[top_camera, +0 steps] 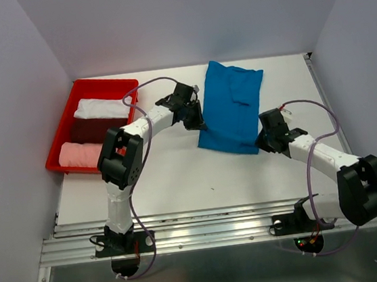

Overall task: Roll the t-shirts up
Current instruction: Roll the T-shirt to the center of the board.

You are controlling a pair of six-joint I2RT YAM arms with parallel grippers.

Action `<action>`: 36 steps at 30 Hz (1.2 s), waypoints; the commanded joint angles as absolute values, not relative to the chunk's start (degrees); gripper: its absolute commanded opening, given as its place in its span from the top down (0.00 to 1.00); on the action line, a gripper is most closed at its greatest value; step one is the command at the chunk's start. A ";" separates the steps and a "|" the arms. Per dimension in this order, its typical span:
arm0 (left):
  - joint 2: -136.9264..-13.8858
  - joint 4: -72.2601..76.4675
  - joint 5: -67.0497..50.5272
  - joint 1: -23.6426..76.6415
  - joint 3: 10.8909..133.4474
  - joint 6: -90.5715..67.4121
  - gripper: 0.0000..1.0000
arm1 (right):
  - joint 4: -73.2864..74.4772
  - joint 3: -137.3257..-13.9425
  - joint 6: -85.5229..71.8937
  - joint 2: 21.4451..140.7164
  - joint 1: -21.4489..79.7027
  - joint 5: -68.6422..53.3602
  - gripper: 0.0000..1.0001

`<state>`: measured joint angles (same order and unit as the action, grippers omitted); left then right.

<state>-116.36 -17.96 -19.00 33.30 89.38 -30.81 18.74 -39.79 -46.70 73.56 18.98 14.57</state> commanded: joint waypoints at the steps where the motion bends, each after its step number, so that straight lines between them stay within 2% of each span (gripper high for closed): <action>1: -117.24 -19.60 -17.14 32.87 93.07 -28.92 1.00 | 16.35 -42.97 -44.74 74.70 17.67 16.70 0.96; 8: -120.06 -20.39 -14.33 32.70 95.62 -29.00 1.00 | 13.27 -45.60 -42.45 78.39 16.00 16.96 0.89; 9: -120.67 -20.91 -14.15 32.61 96.06 -28.92 0.98 | 13.27 -46.05 -42.02 79.36 15.47 17.05 0.86; 11: -121.20 -21.44 -13.89 32.52 96.94 -28.74 0.85 | 13.18 -46.93 -41.57 79.54 15.47 17.14 0.76; 12: -121.20 -21.88 -13.71 32.43 97.29 -28.65 0.78 | 13.10 -47.46 -41.31 79.02 15.47 17.14 0.68; 13: -121.11 -22.49 -13.10 32.43 97.64 -28.48 0.76 | 13.10 -47.63 -41.05 78.58 15.47 17.31 0.61; 14: -120.24 -22.67 -12.66 32.43 97.47 -28.48 0.71 | 13.10 -47.64 -40.96 77.97 15.47 17.31 0.58; 15: -119.63 -22.76 -12.05 32.43 97.30 -28.65 0.57 | 13.10 -47.64 -40.70 77.52 15.47 17.49 0.57; 17: -118.22 -22.76 -10.12 32.43 96.60 -28.83 0.47 | 13.27 -47.11 -40.08 75.08 15.47 17.84 0.53; 18: -116.73 -22.76 -9.41 32.43 96.33 -29.00 0.46 | 13.27 -46.67 -39.56 74.28 15.47 17.75 0.52; 21: -112.96 -21.63 -6.34 32.43 93.18 -30.23 0.46 | 13.62 -45.97 -38.94 71.99 15.47 15.83 0.52; 23: -110.75 -18.82 -4.32 33.04 90.19 -30.41 0.50 | 13.71 -45.62 -38.67 72.16 15.47 11.44 0.62; 24: -109.26 -18.11 -3.78 33.39 87.48 -30.41 0.54 | 13.62 -45.27 -39.02 72.85 15.47 10.03 0.67; 25: -108.81 -17.50 -3.95 34.27 86.58 -29.98 0.66 | 13.36 -44.92 -39.63 73.38 15.47 8.71 0.79; 26: -108.63 -17.06 -4.74 34.80 85.79 -29.80 0.71 | 12.58 -44.04 -39.99 74.17 15.47 6.96 0.82; 27: -108.72 -17.05 -5.09 35.41 85.61 -29.62 0.77 | 12.22 -43.69 -40.16 74.53 15.47 6.51 0.90; 36: -112.92 -13.10 -8.70 39.20 88.24 -28.83 0.78 | 9.15 -45.96 -41.13 81.64 15.47 5.80 0.92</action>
